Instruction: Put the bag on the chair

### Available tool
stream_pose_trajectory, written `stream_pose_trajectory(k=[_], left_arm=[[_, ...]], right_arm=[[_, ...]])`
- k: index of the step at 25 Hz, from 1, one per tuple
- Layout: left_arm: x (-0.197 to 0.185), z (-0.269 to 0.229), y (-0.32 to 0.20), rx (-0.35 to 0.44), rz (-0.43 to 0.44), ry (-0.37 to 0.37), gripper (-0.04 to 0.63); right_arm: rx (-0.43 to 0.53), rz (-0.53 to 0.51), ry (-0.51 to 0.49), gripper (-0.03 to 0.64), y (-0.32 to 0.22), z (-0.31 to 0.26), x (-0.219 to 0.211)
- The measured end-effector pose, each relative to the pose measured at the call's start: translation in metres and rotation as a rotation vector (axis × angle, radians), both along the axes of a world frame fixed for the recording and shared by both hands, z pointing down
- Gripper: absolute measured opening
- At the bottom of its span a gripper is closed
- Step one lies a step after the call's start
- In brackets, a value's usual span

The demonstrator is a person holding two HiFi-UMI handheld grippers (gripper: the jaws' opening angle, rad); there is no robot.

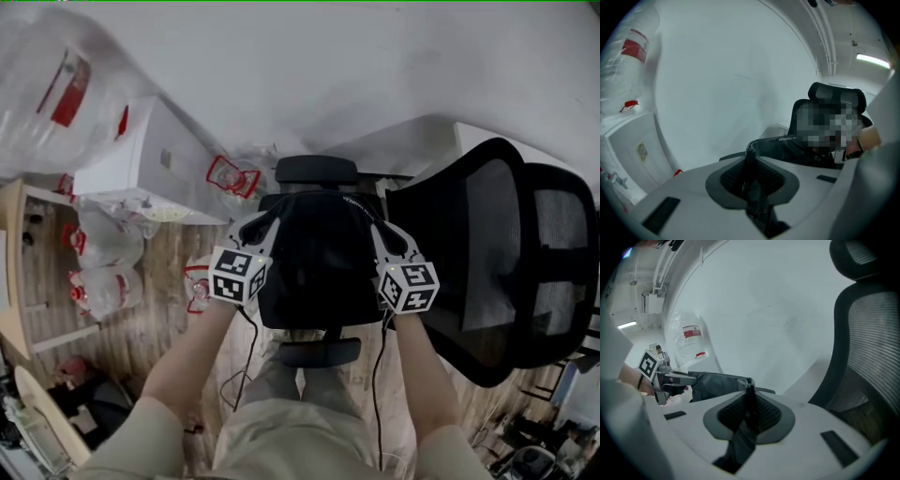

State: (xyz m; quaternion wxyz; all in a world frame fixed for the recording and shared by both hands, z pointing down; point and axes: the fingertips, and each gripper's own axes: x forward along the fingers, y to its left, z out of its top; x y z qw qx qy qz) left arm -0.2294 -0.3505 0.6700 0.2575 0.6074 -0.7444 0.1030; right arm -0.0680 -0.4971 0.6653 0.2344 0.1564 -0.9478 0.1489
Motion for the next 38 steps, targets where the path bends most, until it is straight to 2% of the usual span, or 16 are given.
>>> stream_pose_trajectory(k=[8, 19, 26, 28, 31, 38], left_arm=[[-0.015, 0.069, 0.007, -0.065, -0.041, 0.033, 0.071], [-0.012, 0.140, 0.026, -0.200, -0.017, 0.060, 0.073], [-0.004, 0.142, 0.027, -0.256, 0.046, 0.062, 0.091], [-0.003, 0.138, 0.030, -0.263, 0.043, 0.054, 0.105], [-0.004, 0.126, 0.035, -0.252, 0.025, 0.058, 0.190], [-0.003, 0.087, 0.046, -0.205, 0.010, 0.050, 0.199]], right_arm=[[-0.048, 0.009, 0.054, 0.066, 0.006, 0.067, -0.011], [-0.077, -0.042, 0.119, 0.069, 0.023, 0.134, -0.007], [-0.155, 0.003, 0.187, 0.081, 0.019, 0.153, 0.011], [-0.153, 0.001, 0.224, 0.116, 0.020, 0.152, 0.015], [-0.130, 0.000, 0.255, 0.153, 0.020, 0.138, 0.019], [-0.115, 0.014, 0.207, 0.175, 0.019, 0.082, 0.020]])
